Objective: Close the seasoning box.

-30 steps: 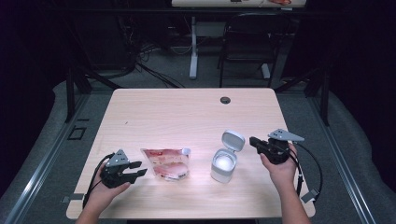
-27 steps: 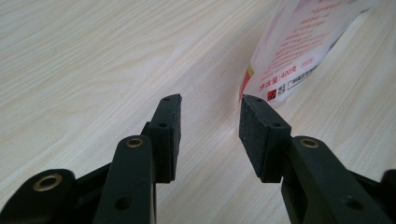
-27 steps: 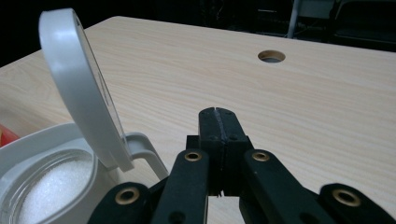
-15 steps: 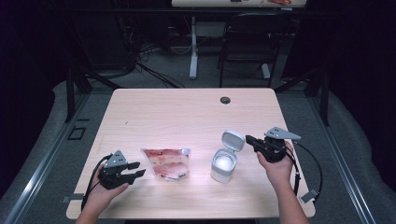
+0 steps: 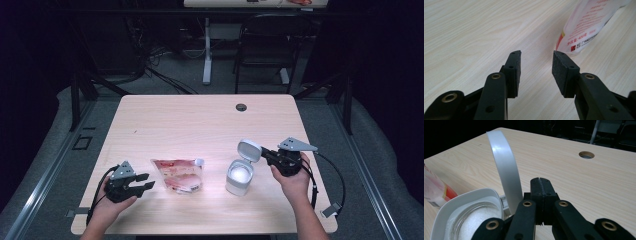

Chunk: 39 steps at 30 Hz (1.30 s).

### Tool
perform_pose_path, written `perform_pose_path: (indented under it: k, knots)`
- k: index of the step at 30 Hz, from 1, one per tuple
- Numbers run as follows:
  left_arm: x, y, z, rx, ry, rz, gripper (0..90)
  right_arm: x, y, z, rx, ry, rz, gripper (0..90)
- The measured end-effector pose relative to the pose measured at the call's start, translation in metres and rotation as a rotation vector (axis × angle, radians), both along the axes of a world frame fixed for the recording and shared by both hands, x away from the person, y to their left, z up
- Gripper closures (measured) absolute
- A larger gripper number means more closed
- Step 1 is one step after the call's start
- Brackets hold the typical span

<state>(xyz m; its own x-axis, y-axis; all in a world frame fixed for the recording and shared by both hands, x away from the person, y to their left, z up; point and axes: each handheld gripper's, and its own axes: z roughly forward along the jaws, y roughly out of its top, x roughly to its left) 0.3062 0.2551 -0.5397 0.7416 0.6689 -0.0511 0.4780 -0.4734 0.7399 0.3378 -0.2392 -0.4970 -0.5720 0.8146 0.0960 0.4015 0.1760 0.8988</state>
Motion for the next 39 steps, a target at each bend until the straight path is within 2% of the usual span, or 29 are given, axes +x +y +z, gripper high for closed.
perform_pose_path:
  k: [8,15,24,28,34,37,39]
  knots:
    - [-0.001,0.001,0.001,0.002,-0.007,-0.004,59.3,-0.003,0.003,0.001,0.000,-0.005,0.013,90.0]
    - [0.000,-0.001,0.002,0.003,-0.014,-0.019,59.2,-0.011,0.008,0.003,-0.021,-0.011,0.028,90.0]
    - [0.002,0.000,0.001,0.006,-0.001,-0.025,59.0,-0.019,0.012,0.004,-0.028,-0.020,0.041,90.0]
    - [0.003,0.001,0.001,0.002,0.000,-0.020,58.9,-0.022,0.012,0.004,-0.026,-0.016,0.053,89.2]
    - [0.004,0.005,0.005,-0.016,0.005,0.016,57.6,-0.023,0.012,0.005,-0.034,-0.016,0.049,87.1]
    - [0.004,0.007,0.007,-0.014,0.004,0.016,57.4,-0.022,0.011,0.007,-0.025,-0.012,0.039,86.1]
    - [0.004,0.010,0.009,-0.015,0.001,0.027,57.3,-0.023,0.009,0.008,-0.039,-0.009,0.037,85.1]
